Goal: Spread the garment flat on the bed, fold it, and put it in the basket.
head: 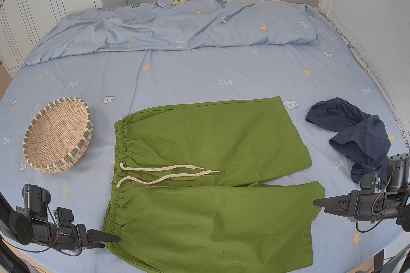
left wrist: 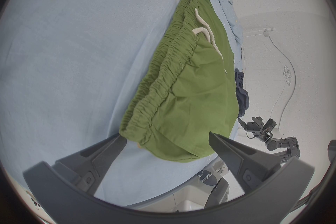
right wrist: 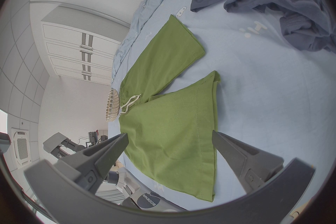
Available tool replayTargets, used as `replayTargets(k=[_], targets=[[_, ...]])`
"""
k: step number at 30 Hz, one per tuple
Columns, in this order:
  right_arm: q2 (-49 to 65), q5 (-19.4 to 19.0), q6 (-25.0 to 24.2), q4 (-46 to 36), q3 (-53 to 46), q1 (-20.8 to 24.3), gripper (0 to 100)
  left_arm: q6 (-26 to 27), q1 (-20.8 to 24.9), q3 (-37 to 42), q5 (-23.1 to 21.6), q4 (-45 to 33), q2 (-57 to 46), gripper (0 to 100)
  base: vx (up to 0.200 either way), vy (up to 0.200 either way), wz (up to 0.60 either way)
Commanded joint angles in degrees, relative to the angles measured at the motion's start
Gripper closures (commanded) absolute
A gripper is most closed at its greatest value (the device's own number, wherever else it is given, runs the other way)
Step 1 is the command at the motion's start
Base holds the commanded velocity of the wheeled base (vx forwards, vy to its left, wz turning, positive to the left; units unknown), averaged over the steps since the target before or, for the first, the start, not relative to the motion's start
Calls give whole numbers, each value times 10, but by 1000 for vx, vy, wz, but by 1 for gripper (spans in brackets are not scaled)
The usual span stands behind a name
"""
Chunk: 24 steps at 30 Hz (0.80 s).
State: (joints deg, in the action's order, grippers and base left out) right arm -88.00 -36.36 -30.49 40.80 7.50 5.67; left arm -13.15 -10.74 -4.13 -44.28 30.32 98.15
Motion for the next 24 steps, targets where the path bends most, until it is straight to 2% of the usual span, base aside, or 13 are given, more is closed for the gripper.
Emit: replayTargets(k=[1, 7, 8, 11, 17, 20, 24], targets=[[-3, 0, 0, 0, 0, 0, 0, -1, -2, -16, -1, -1, 19, 0, 0, 0, 0], [-2, 1, 0, 0, -5, 0, 0, -1, -2, -27, -2, 0, 29, 0, 0, 0, 0], [0, 1, 0, 0, -10, 0, 0, -1, -2, -29, -2, 0, 30, 100, 0, 0, 0], [2, 1, 3, 0, -30, 0, 0, -1, -2, -33, -3, 0, 31, 100, 0, 0, 0], [5, -1, 68, -4, -75, 0, 0, 0, -2, -41, -4, 0, 40, 100, 0, 0, 0], [3, -1, 84, -29, -75, 3, 0, 1, -3, -40, -4, -1, 40, 100, 0, 0, 0], [-6, 2, 101, -58, -75, 36, 0, 4, -4, -33, -4, 0, 39, 100, 0, 0, 0]])
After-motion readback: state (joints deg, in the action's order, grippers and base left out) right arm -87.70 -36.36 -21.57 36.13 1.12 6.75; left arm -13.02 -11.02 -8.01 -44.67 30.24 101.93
